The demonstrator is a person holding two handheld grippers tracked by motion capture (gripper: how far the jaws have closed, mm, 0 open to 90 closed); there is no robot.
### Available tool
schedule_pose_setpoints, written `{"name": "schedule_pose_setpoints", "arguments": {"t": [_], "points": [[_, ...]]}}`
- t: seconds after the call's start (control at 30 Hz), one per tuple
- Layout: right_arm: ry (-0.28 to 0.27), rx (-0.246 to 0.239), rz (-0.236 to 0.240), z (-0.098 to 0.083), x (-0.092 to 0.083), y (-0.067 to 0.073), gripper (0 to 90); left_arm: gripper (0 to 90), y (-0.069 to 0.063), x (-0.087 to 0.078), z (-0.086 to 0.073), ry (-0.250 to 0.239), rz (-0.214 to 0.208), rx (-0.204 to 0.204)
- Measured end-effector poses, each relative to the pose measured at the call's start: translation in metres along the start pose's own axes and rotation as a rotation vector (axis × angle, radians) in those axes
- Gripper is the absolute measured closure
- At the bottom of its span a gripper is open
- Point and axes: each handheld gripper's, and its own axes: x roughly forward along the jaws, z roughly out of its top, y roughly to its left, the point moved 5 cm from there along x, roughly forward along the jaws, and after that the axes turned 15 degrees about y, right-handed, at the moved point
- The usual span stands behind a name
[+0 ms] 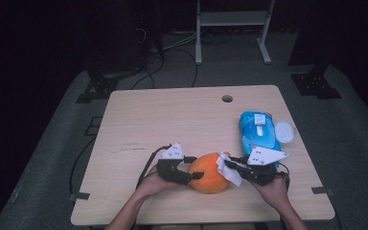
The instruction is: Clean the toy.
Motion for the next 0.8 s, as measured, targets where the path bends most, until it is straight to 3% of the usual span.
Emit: {"name": "schedule_pose_setpoints", "arguments": {"t": [0.1,0.17,0.23,0.3,0.33,0.43,0.53,0.67,0.8], "points": [[0.002,0.005,0.003,-0.002,0.001,0.000,82.3,33.5,-0.001,-0.001,0.003,0.005,-0.012,-0.006],[0.001,-0.003,-0.002,0.000,0.003,0.004,82.4,25.0,-0.004,-0.006,0.009,-0.012,-0.020,-0.005],[-0.011,-0.006,0.011,0.004,0.003,0.007,82.4,23.0,-0.010,-0.008,0.016,-0.042,-0.042,-0.008],[-0.026,-0.023,0.025,0.010,0.005,0.014,82.4,26.5,-0.013,-0.005,0.016,-0.010,-0.001,0.035],[-0.024,-0.031,0.026,0.012,0.006,0.017,82.4,29.5,-0.012,-0.004,0.013,-0.012,0.001,0.042],[-0.029,-0.045,0.044,0.014,0.010,0.023,82.4,34.7,-0.009,-0.005,0.007,-0.009,-0.007,0.030],[-0.028,-0.036,0.061,0.012,0.010,0.020,82.4,36.6,-0.006,-0.007,0.004,-0.002,0.003,0.027],[-0.008,-0.010,0.052,0.002,0.011,0.012,82.4,36.9,0.000,-0.008,0.001,-0.007,-0.002,-0.002],[-0.007,-0.014,0.047,0.005,0.010,0.015,82.4,37.1,0.001,-0.006,0.002,0.002,0.014,0.005]]}}
